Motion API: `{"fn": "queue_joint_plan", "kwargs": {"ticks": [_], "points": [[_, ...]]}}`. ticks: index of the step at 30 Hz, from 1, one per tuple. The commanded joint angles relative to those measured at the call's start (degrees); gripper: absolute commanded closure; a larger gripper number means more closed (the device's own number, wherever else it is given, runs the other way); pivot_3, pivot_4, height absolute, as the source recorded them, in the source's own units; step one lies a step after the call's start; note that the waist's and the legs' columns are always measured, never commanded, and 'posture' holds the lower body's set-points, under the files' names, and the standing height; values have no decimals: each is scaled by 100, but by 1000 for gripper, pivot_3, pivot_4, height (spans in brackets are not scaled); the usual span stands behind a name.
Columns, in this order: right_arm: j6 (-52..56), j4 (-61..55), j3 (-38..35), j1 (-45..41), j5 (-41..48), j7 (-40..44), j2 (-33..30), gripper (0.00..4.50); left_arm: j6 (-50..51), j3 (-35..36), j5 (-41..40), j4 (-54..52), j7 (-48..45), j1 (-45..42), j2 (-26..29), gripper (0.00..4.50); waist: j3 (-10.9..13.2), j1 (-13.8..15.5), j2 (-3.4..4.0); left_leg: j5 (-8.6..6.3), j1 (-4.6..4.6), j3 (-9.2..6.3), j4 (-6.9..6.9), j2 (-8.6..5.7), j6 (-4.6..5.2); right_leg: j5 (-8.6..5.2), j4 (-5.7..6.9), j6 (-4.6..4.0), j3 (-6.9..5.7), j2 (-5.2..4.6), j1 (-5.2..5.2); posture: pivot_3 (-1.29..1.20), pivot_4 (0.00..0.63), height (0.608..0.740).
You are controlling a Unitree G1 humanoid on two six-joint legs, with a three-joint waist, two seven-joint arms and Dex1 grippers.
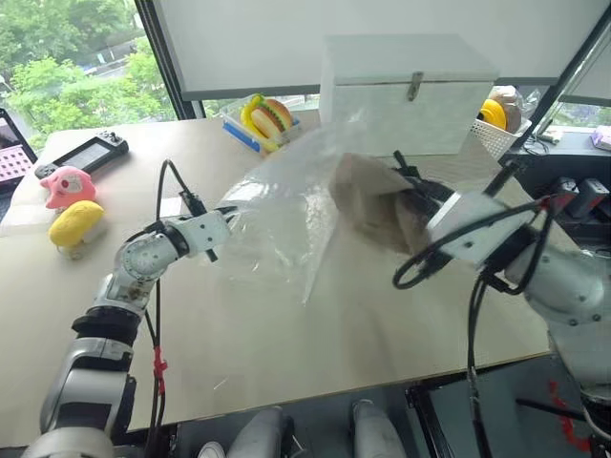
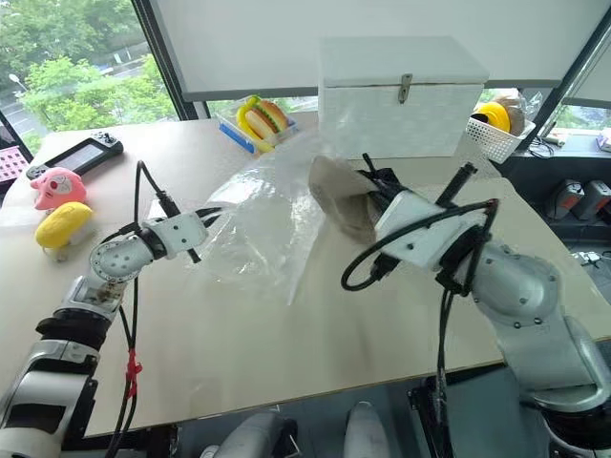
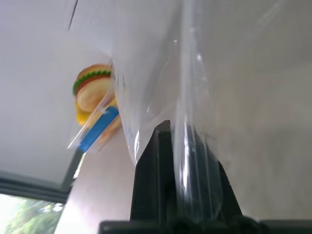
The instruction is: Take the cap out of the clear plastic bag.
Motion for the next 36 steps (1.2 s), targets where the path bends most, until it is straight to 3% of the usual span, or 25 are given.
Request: {"fn": "queue_joint_plan", "kwargs": {"ticks": [1,8,12,14,15,16,21,25,27,28,31,33,36], "points": [[-1232,289,571,549,-1357,-190,-209,4467,-153,84,129,-507,405,603,137,4500,0,6,0,-1,3,0,-3,1,1,0,0,0,-2,1,1,0,150,737],[-1665,620,973,1574,-1921,-122,329,4467,166,122,-2016,-1510,-1081,1700,-337,4500,0,25,0,0,15,0,2,5,0,-1,-5,-1,-3,1,15,0,150,737],[-1620,725,957,1861,-1791,101,611,4467,179,147,-2459,-1540,-1681,1813,-346,4500,0,18,0,-13,75,1,-8,16,21,-4,-19,-3,-4,12,81,0,150,737],[-1494,767,852,2008,-1634,230,720,3812,188,149,-2620,-1494,-1942,1771,-354,4500,0,20,1,-32,106,2,-14,29,50,-6,-50,-1,-7,25,117,0,150,737],[-1428,787,791,2081,-1545,297,771,3619,184,158,-2669,-1460,-2023,1749,-362,3966,0,22,1,-32,111,2,-15,37,50,-4,-68,-3,-11,35,122,0,150,737],[-1321,797,717,2162,-1411,372,853,3294,195,162,-2704,-1417,-2100,1724,-367,3856,0,24,0,-33,121,1,-15,39,50,-3,-70,-4,-13,37,126,0,150,737],[-702,872,279,2544,-838,743,1054,1523,82,123,-2804,-1146,-2563,1753,-361,1997,0,47,1,-42,134,1,-15,41,52,-1,-75,-7,-13,39,152,0,150,737],[-490,801,8,2667,-581,983,1029,312,-16,116,-2864,-1113,-2897,1889,-345,853,0,41,1,-49,146,2,-15,47,51,-1,-80,-7,-13,44,167,0,150,737],[-390,762,-84,2730,-458,1132,982,0,-29,126,-2926,-1136,-3083,1945,-327,222,1,63,1,-53,157,2,-17,56,48,-2,-81,-6,-13,51,178,0,150,737],[-345,737,-142,2767,-400,1197,962,0,-23,135,-2964,-1161,-3180,1975,-312,28,1,75,1,-54,159,1,-16,61,47,-3,-83,-5,-14,57,180,0,150,737],[-17,557,-490,2857,78,1433,993,0,253,223,-3246,-1426,-3444,2063,-241,28,1,101,2,-59,167,2,-16,72,42,-4,-86,-5,-13,67,182,0,150,737],[429,325,-861,2957,698,1674,1072,0,707,327,-3511,-1818,-3481,2152,-210,28,3,113,3,-61,165,2,-17,74,42,-4,-87,-6,-13,69,183,0,150,737],[1468,-214,-1841,2943,2319,1864,1449,0,1986,684,-4128,-2634,-3030,2245,-265,28,10,138,3,-65,161,-1,-17,78,42,-5,-88,-7,-12,72,181,0,150,737]]}}
